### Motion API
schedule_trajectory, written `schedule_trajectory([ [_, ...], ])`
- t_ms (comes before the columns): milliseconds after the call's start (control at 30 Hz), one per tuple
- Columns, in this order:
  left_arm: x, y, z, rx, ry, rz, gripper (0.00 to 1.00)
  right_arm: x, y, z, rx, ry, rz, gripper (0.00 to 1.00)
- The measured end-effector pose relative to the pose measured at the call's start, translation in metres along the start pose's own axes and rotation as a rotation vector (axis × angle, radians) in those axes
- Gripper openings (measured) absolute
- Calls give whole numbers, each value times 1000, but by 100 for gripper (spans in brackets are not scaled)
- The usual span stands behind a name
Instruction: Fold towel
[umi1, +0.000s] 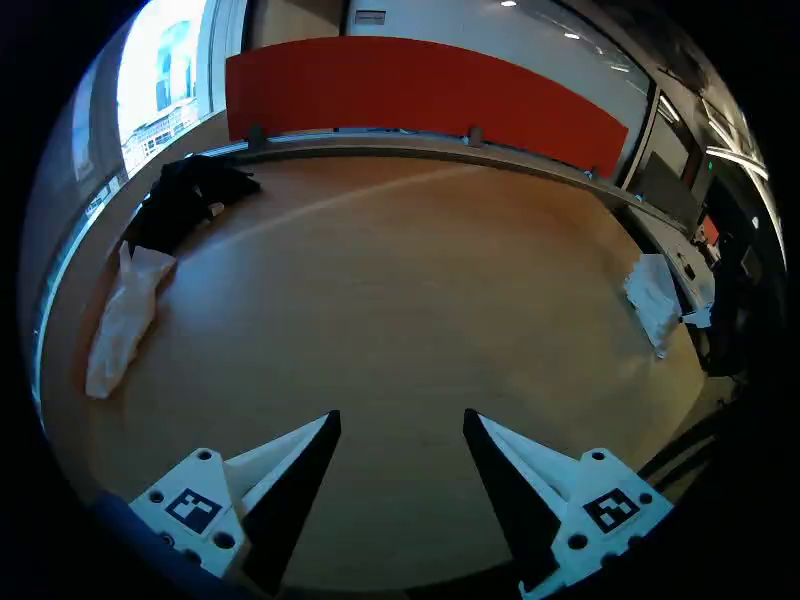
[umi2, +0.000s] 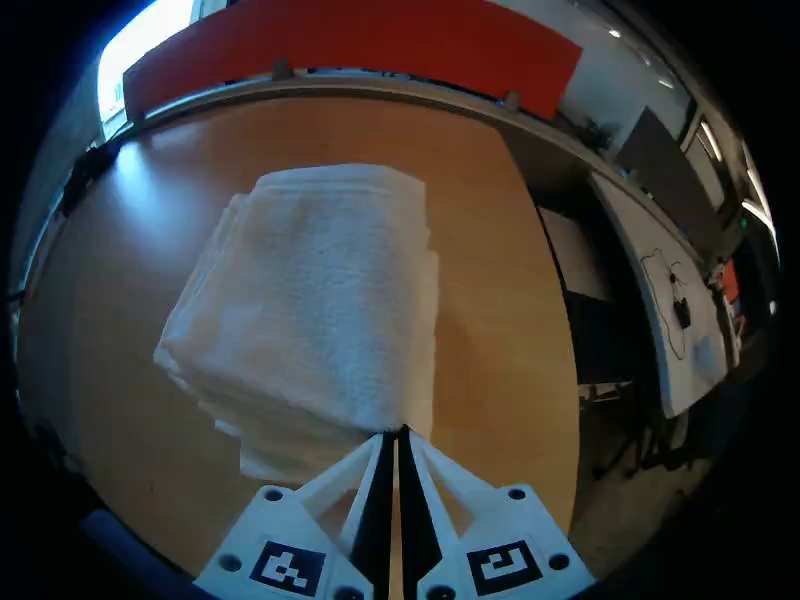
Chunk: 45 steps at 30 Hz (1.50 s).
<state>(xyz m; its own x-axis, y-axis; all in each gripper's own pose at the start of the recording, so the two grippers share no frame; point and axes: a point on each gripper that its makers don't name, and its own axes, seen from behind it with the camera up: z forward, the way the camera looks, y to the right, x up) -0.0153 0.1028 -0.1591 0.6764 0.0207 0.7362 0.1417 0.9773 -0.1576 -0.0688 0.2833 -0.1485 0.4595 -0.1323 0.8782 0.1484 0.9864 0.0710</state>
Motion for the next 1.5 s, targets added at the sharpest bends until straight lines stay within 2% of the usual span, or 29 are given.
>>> schedule_trajectory([
  [200, 0, -1, 0, 2, 0, 2, 91, 0, 0, 1, -5, 3, 3, 5],
  [333, 1, -2, 0, 3, 1, 1, 91, 2, 4, -2, -21, 18, 1, 20],
  [400, 1, -2, 0, 3, 3, 1, 91, 3, 5, -5, -27, 30, 0, 31],
  [500, 2, -4, 0, 4, 4, -1, 91, 4, 7, -11, -33, 45, -4, 44],
  [600, 4, -4, 1, 2, 7, -1, 91, 5, 6, -16, -35, 55, -10, 50],
  [833, 8, -4, 2, -2, 15, 6, 91, 7, 4, -27, -42, 80, -19, 56],
  [1000, 13, -4, 3, -5, 24, 1, 91, 14, 0, -33, -42, 111, -9, 78],
  [1133, 16, -5, 4, -7, 31, -1, 91, 18, -2, -36, -47, 131, 2, 88],
  [1300, 21, -7, 6, -7, 40, 0, 91, 29, -5, -44, -60, 177, 15, 94],
  [1500, 31, -9, 8, -3, 64, -6, 91, 56, -13, -58, -77, 294, 60, 96],
])
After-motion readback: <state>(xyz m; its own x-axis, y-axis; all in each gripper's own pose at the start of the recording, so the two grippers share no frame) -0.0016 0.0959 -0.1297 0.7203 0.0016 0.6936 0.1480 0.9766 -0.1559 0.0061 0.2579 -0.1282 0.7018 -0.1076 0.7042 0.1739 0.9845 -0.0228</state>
